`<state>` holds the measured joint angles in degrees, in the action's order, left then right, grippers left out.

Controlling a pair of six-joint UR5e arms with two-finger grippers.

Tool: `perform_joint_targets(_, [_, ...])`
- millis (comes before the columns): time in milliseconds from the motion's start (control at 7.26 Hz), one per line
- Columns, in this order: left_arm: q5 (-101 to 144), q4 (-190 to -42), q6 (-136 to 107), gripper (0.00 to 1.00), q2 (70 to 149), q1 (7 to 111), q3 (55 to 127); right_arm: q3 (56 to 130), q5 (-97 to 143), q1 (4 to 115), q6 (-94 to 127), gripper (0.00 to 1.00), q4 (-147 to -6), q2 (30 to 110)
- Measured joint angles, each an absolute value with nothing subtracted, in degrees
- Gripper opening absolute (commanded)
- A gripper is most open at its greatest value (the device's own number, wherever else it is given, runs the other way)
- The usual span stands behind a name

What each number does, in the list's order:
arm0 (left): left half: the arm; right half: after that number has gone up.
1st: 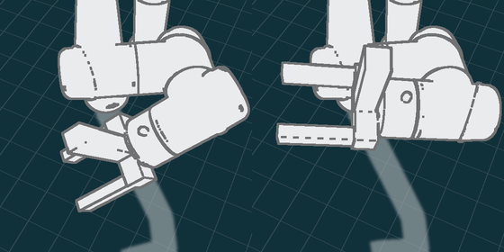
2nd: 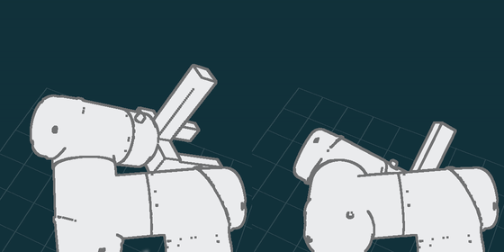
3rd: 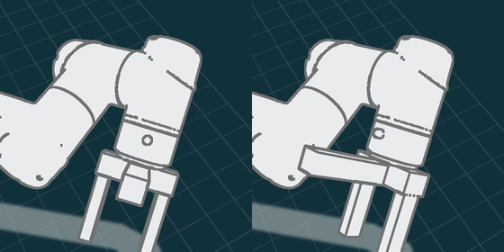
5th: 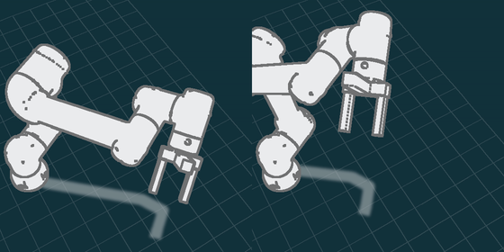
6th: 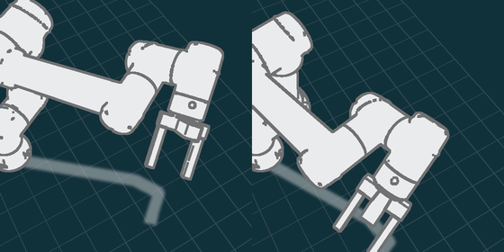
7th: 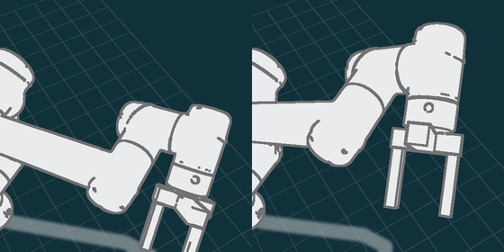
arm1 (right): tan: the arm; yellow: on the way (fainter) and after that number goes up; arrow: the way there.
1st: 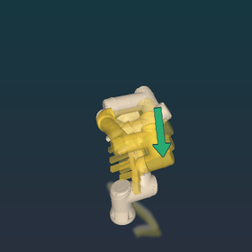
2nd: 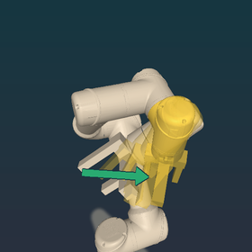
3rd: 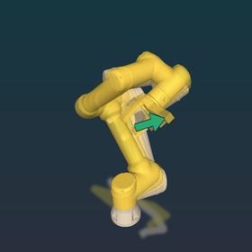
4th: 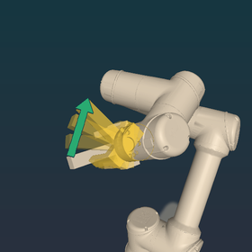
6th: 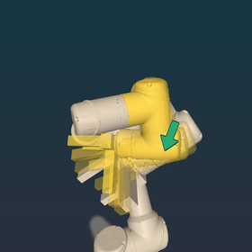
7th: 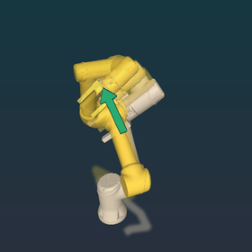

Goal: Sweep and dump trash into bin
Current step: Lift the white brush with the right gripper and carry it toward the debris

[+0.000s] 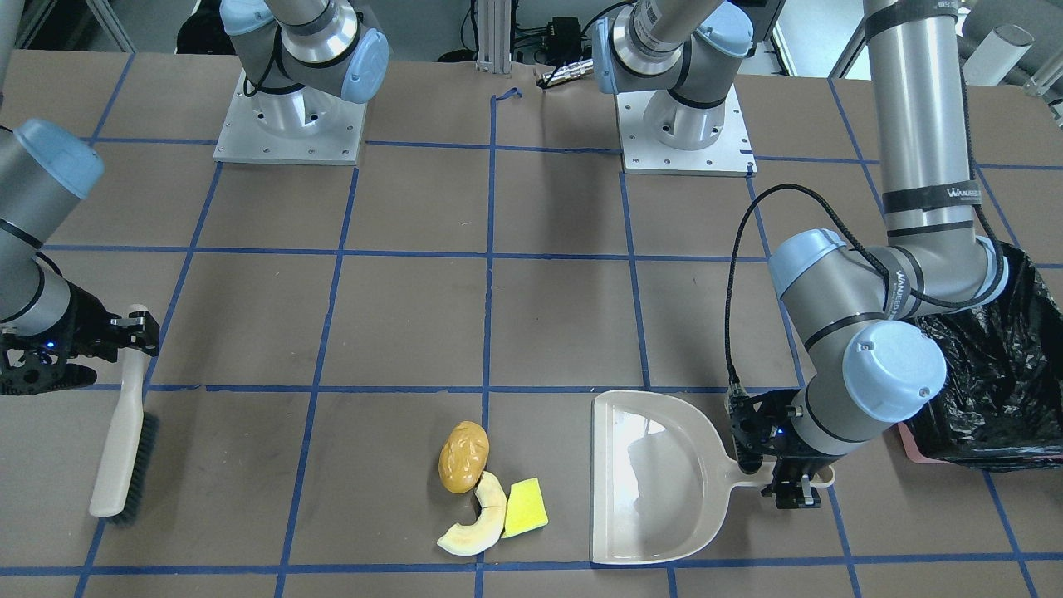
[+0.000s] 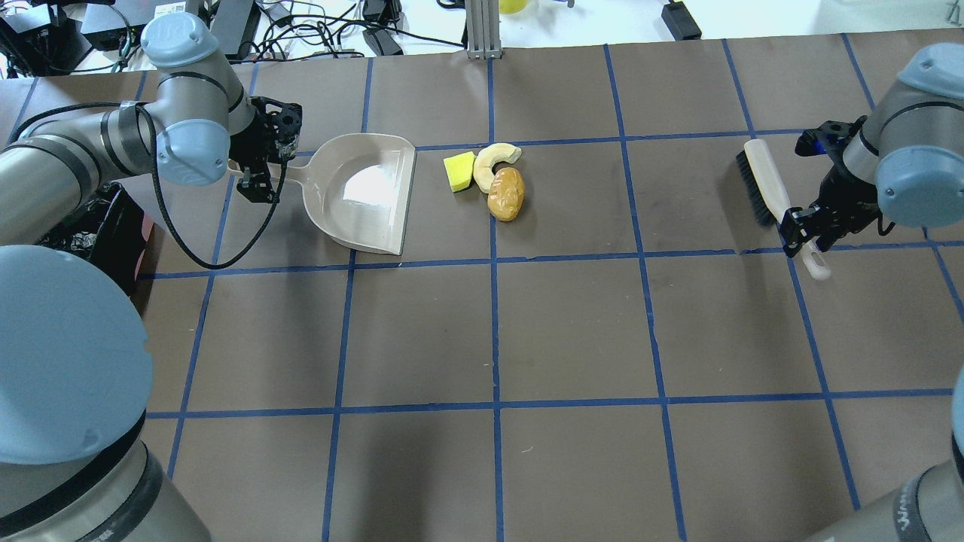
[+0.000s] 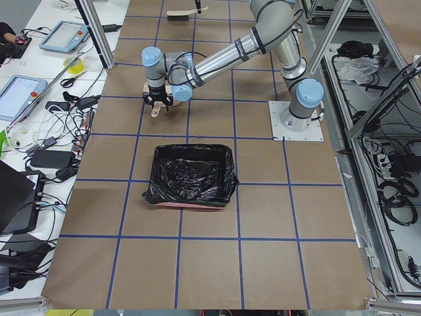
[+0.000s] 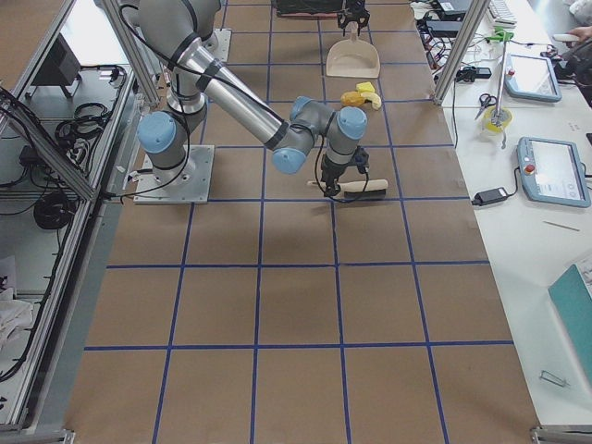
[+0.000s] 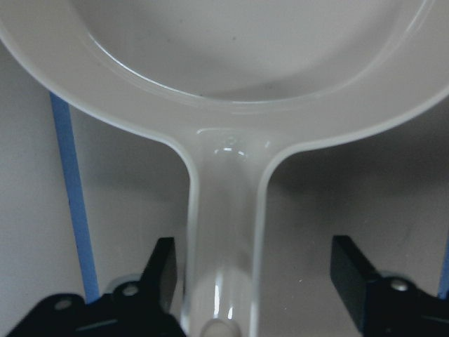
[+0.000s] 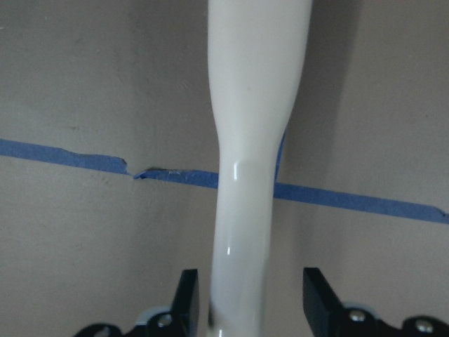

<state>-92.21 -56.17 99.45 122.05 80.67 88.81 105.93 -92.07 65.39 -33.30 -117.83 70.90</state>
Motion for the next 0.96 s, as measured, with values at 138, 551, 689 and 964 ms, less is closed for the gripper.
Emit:
perform_joint_targets(138, [-92.20, -55.98, 99.15, 0.00, 121.86, 80.67, 88.74, 105.89, -91.88, 65.39, -32.98, 0.00, -117.76, 70.91])
perform_joint_targets(551, [-92.26, -55.74, 98.82, 0.00, 121.52, 80.71, 88.72, 105.76, -92.01, 65.41, -32.74, 0.00, -117.32, 70.95])
perform_joint_targets(689, [-92.42, -55.71, 99.15, 0.00, 121.40, 80.81, 88.74, 105.66, -92.18, 65.56, -32.41, 0.00, -117.29, 71.04])
perform_joint_targets(964, [-92.66, -55.70, 99.96, 0.00, 121.17, 81.22, 88.72, 103.38, -92.53, 68.31, -27.55, 0.00, -115.89, 71.29])
